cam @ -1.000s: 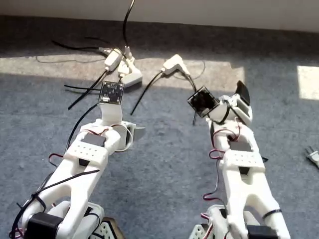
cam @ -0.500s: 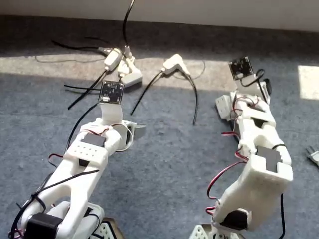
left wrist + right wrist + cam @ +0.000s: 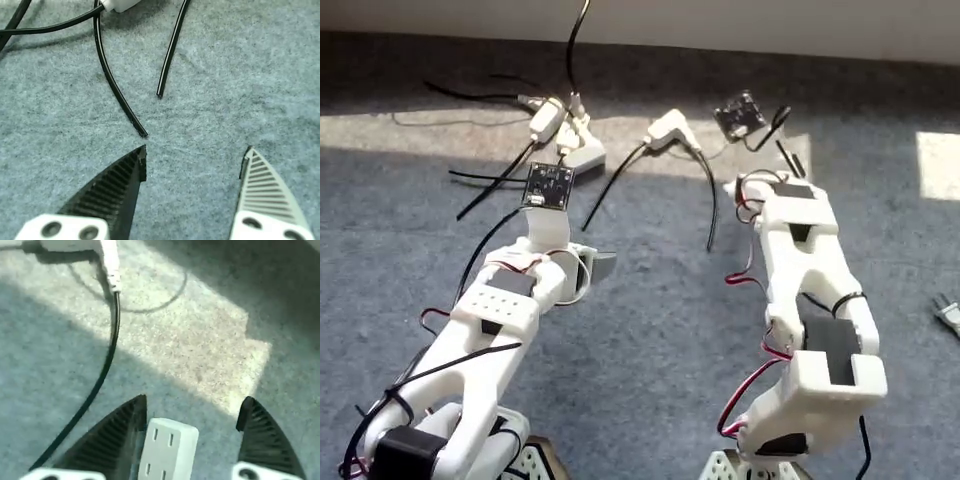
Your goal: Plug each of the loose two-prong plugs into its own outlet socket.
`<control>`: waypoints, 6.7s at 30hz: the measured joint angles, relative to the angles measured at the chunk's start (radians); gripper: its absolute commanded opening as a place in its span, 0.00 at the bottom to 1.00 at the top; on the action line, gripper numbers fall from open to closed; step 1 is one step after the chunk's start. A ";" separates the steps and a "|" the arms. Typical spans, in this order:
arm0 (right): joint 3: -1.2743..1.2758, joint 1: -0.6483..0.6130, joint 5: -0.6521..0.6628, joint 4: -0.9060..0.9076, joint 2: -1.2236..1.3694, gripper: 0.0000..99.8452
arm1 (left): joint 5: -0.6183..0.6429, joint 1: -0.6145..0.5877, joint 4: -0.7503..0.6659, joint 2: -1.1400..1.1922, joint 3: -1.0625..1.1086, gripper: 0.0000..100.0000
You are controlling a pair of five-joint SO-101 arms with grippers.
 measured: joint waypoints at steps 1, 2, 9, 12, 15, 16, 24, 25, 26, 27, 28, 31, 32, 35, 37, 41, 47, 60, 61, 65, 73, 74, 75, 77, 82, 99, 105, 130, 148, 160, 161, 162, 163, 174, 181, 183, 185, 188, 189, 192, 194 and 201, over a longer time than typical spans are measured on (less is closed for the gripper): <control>0.002 -0.008 0.006 0.005 0.000 0.29 | 0.000 0.000 0.000 0.000 0.000 0.30; 0.011 -0.012 0.011 0.005 -0.002 0.29 | 0.000 0.000 0.000 0.000 0.000 0.30; 0.063 -0.015 0.020 0.005 -0.002 0.29 | 0.000 0.000 0.000 0.000 0.000 0.30; 0.098 -0.015 0.020 0.005 -0.003 0.29 | 0.000 0.000 0.000 0.000 0.000 0.30; 0.104 -0.012 0.020 0.005 -0.003 0.29 | 0.000 0.000 0.000 0.000 0.000 0.30; 0.104 -0.011 0.020 0.005 -0.002 0.29 | 0.000 0.000 0.000 0.000 0.000 0.30; 0.092 0.069 0.086 -0.097 0.186 0.29 | 0.000 0.000 0.000 0.000 0.000 0.30; 0.086 0.078 0.089 -0.114 0.209 0.29 | 0.000 0.000 0.000 0.000 0.000 0.30; 0.081 0.087 0.092 -0.129 0.229 0.29 | 0.000 0.002 0.000 0.000 0.000 0.30; 0.072 0.095 0.092 -0.138 0.244 0.28 | 0.000 0.002 0.000 0.000 0.000 0.30; 0.063 0.103 0.094 -0.140 0.252 0.26 | 0.000 0.000 0.000 0.000 0.000 0.30; 0.038 0.115 0.094 -0.141 0.279 0.19 | 0.000 0.000 0.000 0.000 0.000 0.30; 0.035 0.117 0.094 -0.141 0.281 0.17 | 0.000 0.000 0.000 0.000 0.000 0.30; 0.035 0.120 0.094 -0.141 0.282 0.14 | 0.000 0.000 0.000 0.000 0.000 0.30; 0.034 0.121 0.094 -0.143 0.282 0.13 | 0.000 0.000 0.000 0.000 0.000 0.30; 0.032 0.124 0.094 -0.146 0.281 0.13 | 0.000 0.000 0.000 0.000 0.000 0.30; 0.032 0.124 0.094 -0.071 0.181 0.13 | 0.000 0.000 0.000 0.000 0.000 0.30; 0.026 0.011 -0.250 0.416 -0.236 0.13 | 0.000 0.000 0.000 0.000 0.000 0.30; 0.026 -0.009 -0.304 0.448 -0.247 0.13 | 0.000 0.000 0.000 0.000 0.000 0.30; 0.026 -0.091 -0.578 0.529 -0.258 0.13 | 0.000 0.000 0.000 0.000 0.000 0.30; 0.026 -0.253 -0.985 0.548 -0.258 0.13 | 0.048 -0.066 0.000 0.000 0.000 0.30; 0.026 -0.270 -1.039 0.548 -0.258 0.13 | 0.060 -0.080 -0.009 0.000 0.000 0.30; 0.026 -0.288 -1.092 0.548 -0.258 0.13 | 0.068 -0.097 -0.020 0.000 0.000 0.30; 0.029 -0.327 -1.197 0.528 -0.258 0.13 | 0.074 -0.121 -0.037 0.000 0.000 0.30; 0.080 -0.428 -1.310 0.287 -0.138 0.19 | 0.123 -0.190 -0.046 0.000 0.000 0.30; -0.371 -0.456 -1.324 0.393 0.285 0.31 | 0.239 -0.284 -0.048 0.000 0.000 0.30; -0.394 -0.437 -1.177 0.601 0.126 0.31 | 0.239 -0.284 -0.048 0.000 0.000 0.30; -0.528 0.784 0.410 0.976 0.084 0.31 | 0.239 -0.282 -0.048 0.000 0.000 0.30; -1.119 0.921 0.687 0.985 0.755 0.14 | 0.239 -0.282 -0.048 0.000 0.000 0.30; -1.448 0.802 0.275 1.235 0.766 0.14 | 0.239 -0.282 -0.048 0.000 0.000 0.30; -1.465 0.772 0.207 1.240 0.735 0.14 | 0.239 -0.282 -0.048 0.000 0.000 0.30; -1.471 0.746 0.149 1.243 0.703 0.14 | 0.239 -0.282 -0.048 0.000 0.000 0.30; -1.471 0.717 0.101 1.243 0.667 0.14 | 0.239 -0.282 -0.048 0.000 0.000 0.30; -1.108 0.601 0.276 1.237 0.408 0.22 | 0.239 -0.282 -0.048 0.000 0.000 0.30; -0.875 0.795 0.557 1.068 0.408 0.24 | 0.239 -0.282 -0.048 0.000 0.000 0.30; -0.832 0.836 0.620 1.028 0.408 0.24 | 0.239 -0.282 -0.048 0.000 0.000 0.30; -0.775 0.865 0.655 0.984 0.408 0.24 | 0.239 -0.282 -0.048 0.000 0.000 0.30; -0.681 0.884 0.674 0.904 0.408 0.24 | 0.239 -0.282 -0.048 0.000 0.000 0.30; -0.649 0.884 0.675 0.875 0.408 0.23 | 0.239 -0.282 -0.048 0.000 0.000 0.30; -0.554 0.885 0.677 0.772 0.393 0.19 | 0.239 -0.282 -0.048 0.000 0.000 0.30; -0.502 0.887 0.677 0.698 0.387 0.11 | 0.239 -0.282 -0.048 0.000 0.000 0.30; -0.453 0.888 0.664 0.608 0.351 0.02 | 0.239 -0.282 -0.048 0.000 0.000 0.30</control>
